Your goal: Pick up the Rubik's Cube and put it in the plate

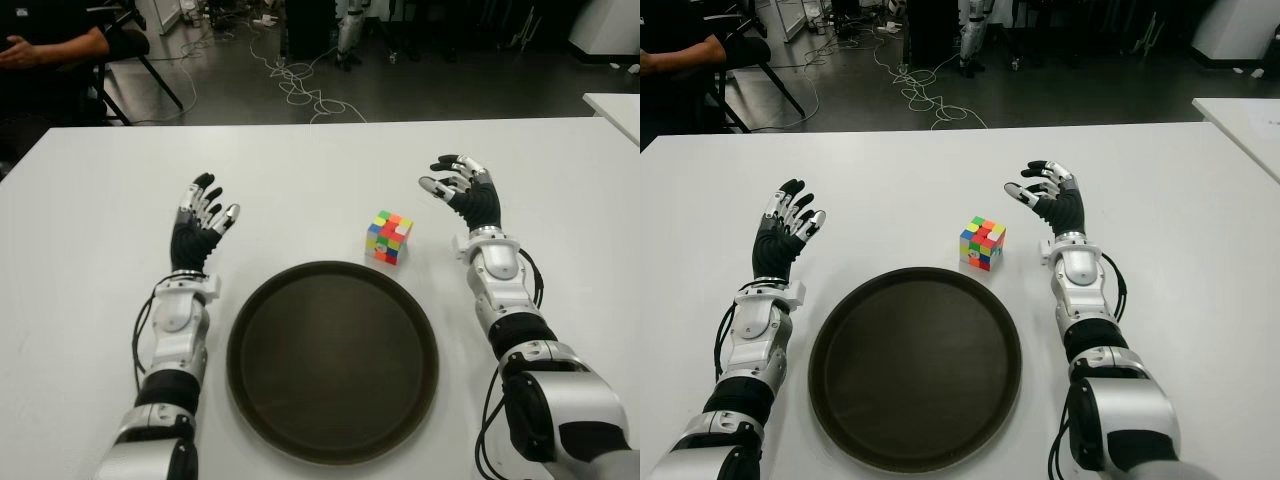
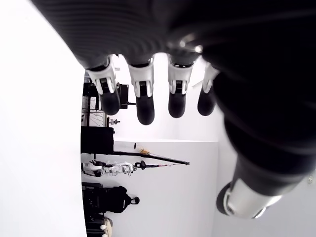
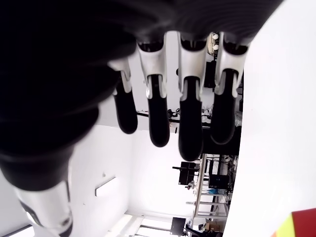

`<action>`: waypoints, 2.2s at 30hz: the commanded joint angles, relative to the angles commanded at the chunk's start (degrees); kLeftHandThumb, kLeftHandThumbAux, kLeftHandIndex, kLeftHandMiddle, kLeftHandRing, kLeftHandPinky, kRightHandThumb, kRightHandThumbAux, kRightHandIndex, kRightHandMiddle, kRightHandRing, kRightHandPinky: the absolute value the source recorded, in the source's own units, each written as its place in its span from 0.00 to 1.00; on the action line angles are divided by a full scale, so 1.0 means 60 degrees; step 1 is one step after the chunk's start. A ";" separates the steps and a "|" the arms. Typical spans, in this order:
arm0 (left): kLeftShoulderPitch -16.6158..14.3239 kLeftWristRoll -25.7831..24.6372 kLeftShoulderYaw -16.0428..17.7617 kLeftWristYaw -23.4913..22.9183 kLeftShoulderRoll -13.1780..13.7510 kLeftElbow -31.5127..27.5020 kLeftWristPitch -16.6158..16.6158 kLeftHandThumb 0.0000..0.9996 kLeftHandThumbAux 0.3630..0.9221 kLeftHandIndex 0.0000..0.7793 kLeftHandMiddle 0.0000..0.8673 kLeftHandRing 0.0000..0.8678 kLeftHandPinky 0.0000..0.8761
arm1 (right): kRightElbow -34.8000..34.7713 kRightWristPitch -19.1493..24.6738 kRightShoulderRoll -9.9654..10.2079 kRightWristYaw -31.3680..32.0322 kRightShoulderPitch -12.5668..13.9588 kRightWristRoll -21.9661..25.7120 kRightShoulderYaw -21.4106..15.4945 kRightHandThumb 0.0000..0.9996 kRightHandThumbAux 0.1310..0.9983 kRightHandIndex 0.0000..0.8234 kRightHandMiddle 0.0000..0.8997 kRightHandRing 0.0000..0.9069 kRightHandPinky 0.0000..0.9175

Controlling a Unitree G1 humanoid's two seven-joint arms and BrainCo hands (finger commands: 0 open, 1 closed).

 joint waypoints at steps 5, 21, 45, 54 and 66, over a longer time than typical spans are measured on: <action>0.0009 -0.0002 -0.0005 0.0036 -0.0011 -0.0047 0.0019 0.02 0.68 0.05 0.12 0.11 0.10 | -0.0015 0.0028 0.0014 -0.0018 -0.0007 0.0021 -0.0017 0.00 0.71 0.43 0.50 0.54 0.55; 0.0048 0.0073 -0.0071 0.0101 -0.0007 -0.0112 -0.0017 0.02 0.72 0.06 0.13 0.12 0.11 | -0.0066 -0.0337 -0.0176 -0.0502 0.0123 -0.0833 0.0574 0.00 0.74 0.35 0.42 0.45 0.45; 0.0087 0.0154 -0.0156 0.0093 -0.0005 -0.0259 -0.0052 0.02 0.75 0.06 0.13 0.11 0.11 | -0.0178 -0.0950 -0.1305 -0.1830 0.0253 -0.4116 0.3151 0.00 0.66 0.07 0.08 0.11 0.14; 0.0143 0.0156 -0.0191 0.0049 0.0016 -0.0454 0.0205 0.00 0.74 0.05 0.12 0.11 0.10 | -0.0568 -0.0268 -0.1435 -0.1444 0.0358 -0.4526 0.3683 0.00 0.55 0.00 0.00 0.01 0.02; 0.0216 0.0198 -0.0204 0.0245 -0.0043 -0.0655 0.0375 0.02 0.75 0.07 0.15 0.13 0.13 | -0.0749 0.0107 -0.1528 -0.1394 0.0370 -0.4719 0.3923 0.00 0.51 0.00 0.00 0.00 0.00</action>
